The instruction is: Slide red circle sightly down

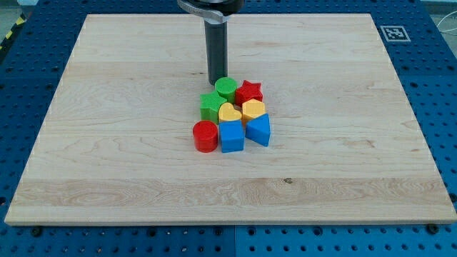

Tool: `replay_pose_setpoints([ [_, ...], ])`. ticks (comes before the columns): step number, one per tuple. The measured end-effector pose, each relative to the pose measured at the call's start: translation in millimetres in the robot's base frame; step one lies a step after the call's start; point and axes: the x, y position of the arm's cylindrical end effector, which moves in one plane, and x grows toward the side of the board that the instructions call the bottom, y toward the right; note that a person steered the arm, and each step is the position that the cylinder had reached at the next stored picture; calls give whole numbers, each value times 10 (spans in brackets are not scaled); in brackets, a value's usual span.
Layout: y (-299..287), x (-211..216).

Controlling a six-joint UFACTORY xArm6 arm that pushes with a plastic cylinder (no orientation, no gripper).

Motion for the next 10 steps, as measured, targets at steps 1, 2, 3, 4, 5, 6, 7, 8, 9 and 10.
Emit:
replay_pose_setpoints([
  [1,1,73],
  [2,41,134],
  [3,113,195],
  [4,119,142],
  [5,5,-139],
  [6,-266,-244],
  [7,-671,-133],
  [8,-989,46],
  [9,-1194,308],
  [10,-1325,543],
])
